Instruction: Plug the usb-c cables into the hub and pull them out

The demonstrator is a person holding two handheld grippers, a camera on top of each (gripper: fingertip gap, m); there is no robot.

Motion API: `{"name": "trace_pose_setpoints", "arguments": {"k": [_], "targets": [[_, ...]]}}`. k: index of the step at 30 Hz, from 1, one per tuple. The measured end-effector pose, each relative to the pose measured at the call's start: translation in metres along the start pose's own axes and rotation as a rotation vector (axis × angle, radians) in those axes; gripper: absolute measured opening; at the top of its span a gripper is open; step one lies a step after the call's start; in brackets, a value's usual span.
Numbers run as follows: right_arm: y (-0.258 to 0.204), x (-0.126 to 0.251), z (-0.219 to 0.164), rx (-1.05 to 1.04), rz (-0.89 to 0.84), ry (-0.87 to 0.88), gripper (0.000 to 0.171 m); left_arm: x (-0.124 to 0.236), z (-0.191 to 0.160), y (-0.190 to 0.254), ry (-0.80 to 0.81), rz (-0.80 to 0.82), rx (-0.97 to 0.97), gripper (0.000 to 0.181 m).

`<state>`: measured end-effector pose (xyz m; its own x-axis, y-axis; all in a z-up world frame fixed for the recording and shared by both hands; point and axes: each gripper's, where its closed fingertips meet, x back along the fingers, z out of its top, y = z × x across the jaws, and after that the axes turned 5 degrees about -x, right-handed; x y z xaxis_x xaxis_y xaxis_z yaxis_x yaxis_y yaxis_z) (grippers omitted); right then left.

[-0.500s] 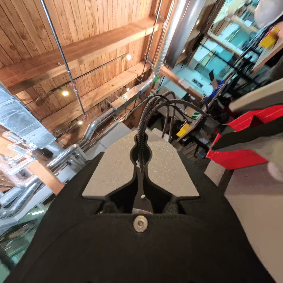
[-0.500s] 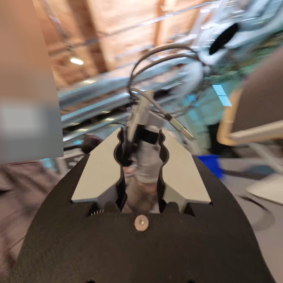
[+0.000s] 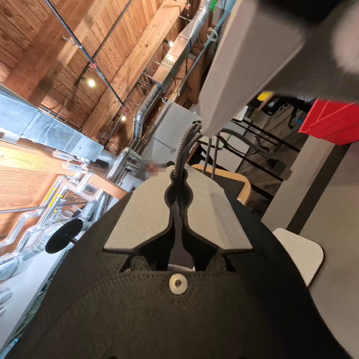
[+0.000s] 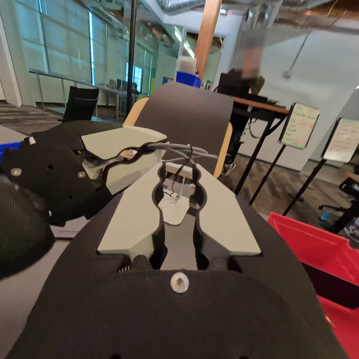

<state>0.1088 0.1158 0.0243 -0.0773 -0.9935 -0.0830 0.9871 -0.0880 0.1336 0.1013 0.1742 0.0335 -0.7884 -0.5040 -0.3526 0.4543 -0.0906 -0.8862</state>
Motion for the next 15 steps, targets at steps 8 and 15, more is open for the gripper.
{"name": "trace_pose_setpoints", "arguments": {"k": [8, 15], "targets": [[0.011, -0.022, -0.022, -0.019, -0.075, -0.073, 0.013, 0.002, 0.007, 0.01, 0.005, 0.006, -0.034, 0.001], [0.017, -0.026, -0.026, -0.013, -0.096, -0.068, 0.0, 0.004, 0.012, 0.013, 0.02, 0.001, -0.025, 0.001]]}}
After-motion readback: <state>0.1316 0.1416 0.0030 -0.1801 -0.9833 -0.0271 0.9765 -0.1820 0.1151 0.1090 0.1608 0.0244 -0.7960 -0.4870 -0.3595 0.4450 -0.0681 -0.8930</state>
